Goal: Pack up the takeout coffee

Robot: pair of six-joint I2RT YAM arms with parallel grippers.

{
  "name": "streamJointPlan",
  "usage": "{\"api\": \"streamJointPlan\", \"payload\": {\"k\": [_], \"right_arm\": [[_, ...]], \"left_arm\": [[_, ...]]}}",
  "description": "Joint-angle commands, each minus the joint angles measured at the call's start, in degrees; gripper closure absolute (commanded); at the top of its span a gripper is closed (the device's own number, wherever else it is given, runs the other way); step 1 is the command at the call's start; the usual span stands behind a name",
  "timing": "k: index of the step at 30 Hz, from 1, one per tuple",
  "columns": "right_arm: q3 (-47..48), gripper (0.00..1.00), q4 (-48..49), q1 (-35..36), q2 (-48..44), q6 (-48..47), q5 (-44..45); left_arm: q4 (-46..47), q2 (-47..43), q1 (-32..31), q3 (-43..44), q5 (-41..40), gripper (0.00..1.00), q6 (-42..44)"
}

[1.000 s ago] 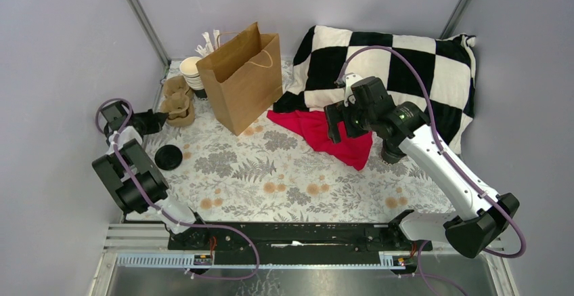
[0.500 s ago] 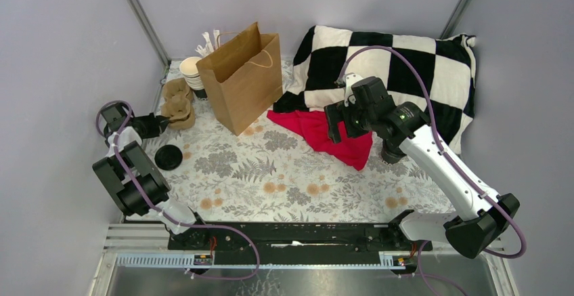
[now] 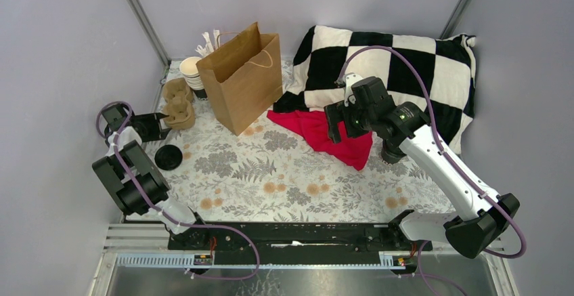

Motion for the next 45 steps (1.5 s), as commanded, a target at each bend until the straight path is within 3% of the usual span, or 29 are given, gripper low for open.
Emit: {"api": "streamJointPlan", "payload": {"k": [1,27,40,45], "right_arm": [[0.56,0.00,1.19,0.51,-0.96,-0.93,0.61],[0.29,0.00,1.37,0.53,-0.68,-0.92,0.62],[0.42,0.00,1.39,0.59,-0.72,-0.99,0.91],[0.42,0.00,1.40,0.60,-0.77,-1.15,1.39]], "left_arm": [[1.31,1.81,0.42,1.71,-1.30,0.51,1.21],[-15.83,8.20,-4.15,17.42,-12.38,0.69,5.96],[-23.32,12.00,-6.49,24.25,-18.85,0.73,9.81],[-24.19,12.10,-6.69,25.34,-20.31,0.66,10.94]]}}
